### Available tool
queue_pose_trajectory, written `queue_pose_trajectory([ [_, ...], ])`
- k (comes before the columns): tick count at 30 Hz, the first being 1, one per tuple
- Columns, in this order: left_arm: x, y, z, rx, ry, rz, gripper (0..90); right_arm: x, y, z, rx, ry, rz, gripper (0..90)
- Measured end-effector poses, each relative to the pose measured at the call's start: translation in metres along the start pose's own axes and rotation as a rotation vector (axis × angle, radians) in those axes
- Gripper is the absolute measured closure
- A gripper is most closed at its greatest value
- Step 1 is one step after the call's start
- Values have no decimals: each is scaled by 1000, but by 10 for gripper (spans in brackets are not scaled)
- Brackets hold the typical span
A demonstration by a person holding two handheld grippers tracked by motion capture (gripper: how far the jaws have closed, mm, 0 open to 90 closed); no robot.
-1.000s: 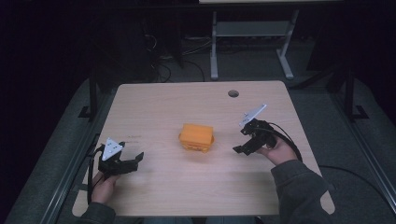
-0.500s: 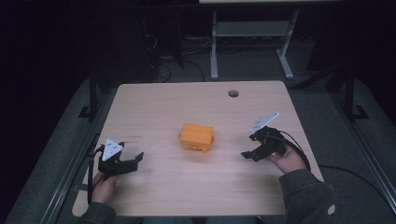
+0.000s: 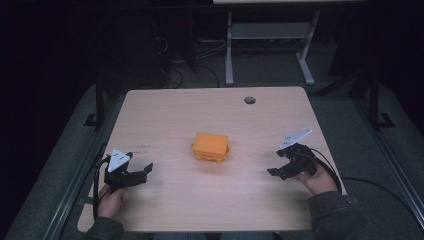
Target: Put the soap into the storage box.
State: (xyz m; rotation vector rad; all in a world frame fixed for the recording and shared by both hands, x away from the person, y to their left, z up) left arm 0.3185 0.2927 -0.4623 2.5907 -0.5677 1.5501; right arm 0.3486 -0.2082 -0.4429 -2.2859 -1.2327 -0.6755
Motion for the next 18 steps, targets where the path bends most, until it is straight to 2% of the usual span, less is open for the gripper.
queue_pose_trajectory([
  [12, -1, 3, 2, -1, -8, 14, 140, -31, 1, -2, -18, 14, 39, 185],
  [13, -1, 2, 2, 0, -14, 36, 140, -33, 0, -3, -18, 14, 47, 186],
  [18, -1, 5, 2, -3, -15, 47, 140, -45, -2, 0, -10, 19, 62, 189],
])
Point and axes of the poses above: each handheld gripper's, and its own axes: z roughly forward along the jaws, x roughly out of its top, y roughly to its right, the point moved 3 cm from there along z, roughly forward along the jaws, and after that the axes turned 8 degrees about x, right-handed, at the moved point
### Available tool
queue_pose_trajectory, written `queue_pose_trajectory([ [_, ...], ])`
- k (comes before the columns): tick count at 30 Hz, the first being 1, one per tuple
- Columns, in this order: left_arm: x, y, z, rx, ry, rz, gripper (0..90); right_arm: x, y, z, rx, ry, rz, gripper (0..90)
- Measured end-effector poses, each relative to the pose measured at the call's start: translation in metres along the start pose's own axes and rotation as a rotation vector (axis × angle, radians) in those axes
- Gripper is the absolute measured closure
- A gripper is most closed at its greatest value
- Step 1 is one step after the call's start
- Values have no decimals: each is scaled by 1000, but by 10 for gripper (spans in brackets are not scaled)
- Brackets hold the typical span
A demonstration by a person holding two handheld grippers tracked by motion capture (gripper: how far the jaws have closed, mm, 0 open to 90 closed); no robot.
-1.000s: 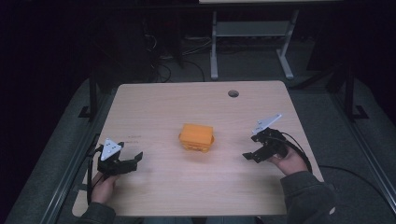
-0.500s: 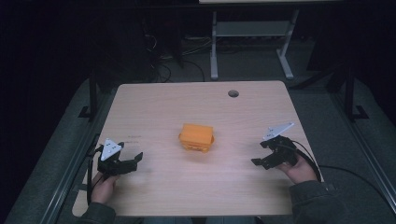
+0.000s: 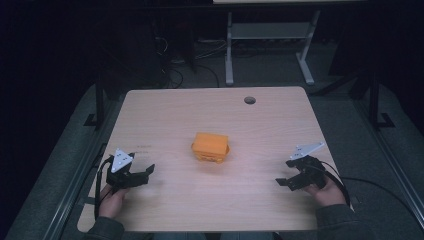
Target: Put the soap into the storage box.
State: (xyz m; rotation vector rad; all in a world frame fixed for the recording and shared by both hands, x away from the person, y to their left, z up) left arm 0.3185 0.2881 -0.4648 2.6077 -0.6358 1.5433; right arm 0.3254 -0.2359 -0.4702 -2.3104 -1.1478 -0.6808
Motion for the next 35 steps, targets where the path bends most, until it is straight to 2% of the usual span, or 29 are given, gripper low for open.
queue_pose_trajectory([
  [5, 0, 1, 0, -2, -2, 2, 140, -10, -3, 0, -1, 10, 17, 190],
  [9, 0, 1, 0, -5, -6, 11, 140, -17, -4, -1, -4, 24, 11, 191],
  [11, 0, 2, 0, -6, -8, 12, 140, -20, -5, -2, -7, 32, 31, 191],
  [24, 0, 2, -1, -12, -4, 12, 140, -38, -16, -4, -22, 68, 43, 190],
  [31, 1, 3, 0, -16, 2, 13, 140, -38, -19, -6, -38, 107, 28, 190],
  [35, 1, 3, 1, -15, 6, 9, 140, -38, -18, -2, -42, 95, 14, 188],
])
Point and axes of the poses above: each handheld gripper's, and its own axes: z roughly forward along the jaws, x roughly out of its top, y roughly to its right, the point moved 3 cm from there along z, roughly forward along the jaws, and after that the axes turned 8 degrees about x, right-handed, at the moved point
